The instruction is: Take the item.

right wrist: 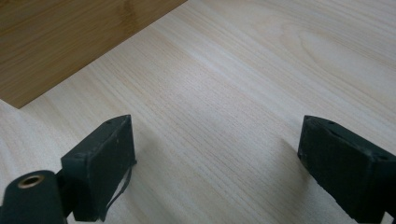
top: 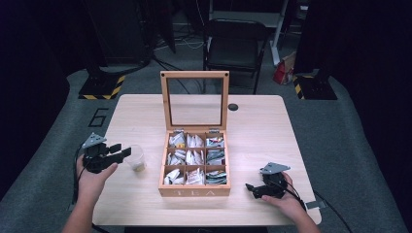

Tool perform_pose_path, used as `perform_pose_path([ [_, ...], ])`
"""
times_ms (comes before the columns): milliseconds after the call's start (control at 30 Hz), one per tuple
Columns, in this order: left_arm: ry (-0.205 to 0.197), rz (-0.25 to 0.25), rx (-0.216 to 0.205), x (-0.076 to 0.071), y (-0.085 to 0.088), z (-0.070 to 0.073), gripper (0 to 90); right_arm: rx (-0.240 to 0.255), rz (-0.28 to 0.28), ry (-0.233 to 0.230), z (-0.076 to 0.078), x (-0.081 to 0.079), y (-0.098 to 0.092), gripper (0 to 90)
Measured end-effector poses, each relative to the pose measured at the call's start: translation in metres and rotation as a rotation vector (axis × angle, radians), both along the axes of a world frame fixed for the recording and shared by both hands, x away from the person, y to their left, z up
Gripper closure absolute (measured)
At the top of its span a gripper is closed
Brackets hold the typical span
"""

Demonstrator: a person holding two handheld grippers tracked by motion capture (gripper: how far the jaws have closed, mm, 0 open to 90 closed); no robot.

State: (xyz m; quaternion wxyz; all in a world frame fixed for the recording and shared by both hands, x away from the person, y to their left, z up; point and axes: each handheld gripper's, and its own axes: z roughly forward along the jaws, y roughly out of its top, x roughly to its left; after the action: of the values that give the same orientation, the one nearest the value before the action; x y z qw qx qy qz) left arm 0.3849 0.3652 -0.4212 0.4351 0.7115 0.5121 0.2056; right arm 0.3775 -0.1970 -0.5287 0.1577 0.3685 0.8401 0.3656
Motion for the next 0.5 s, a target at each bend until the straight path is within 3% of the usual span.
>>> perform_pose_path([
  [500,0.003,0.052,0.005,-0.006,0.016,-0.002,40.4,0.000,0.000,0.000,0.000,0.000,0.000,10.2],
])
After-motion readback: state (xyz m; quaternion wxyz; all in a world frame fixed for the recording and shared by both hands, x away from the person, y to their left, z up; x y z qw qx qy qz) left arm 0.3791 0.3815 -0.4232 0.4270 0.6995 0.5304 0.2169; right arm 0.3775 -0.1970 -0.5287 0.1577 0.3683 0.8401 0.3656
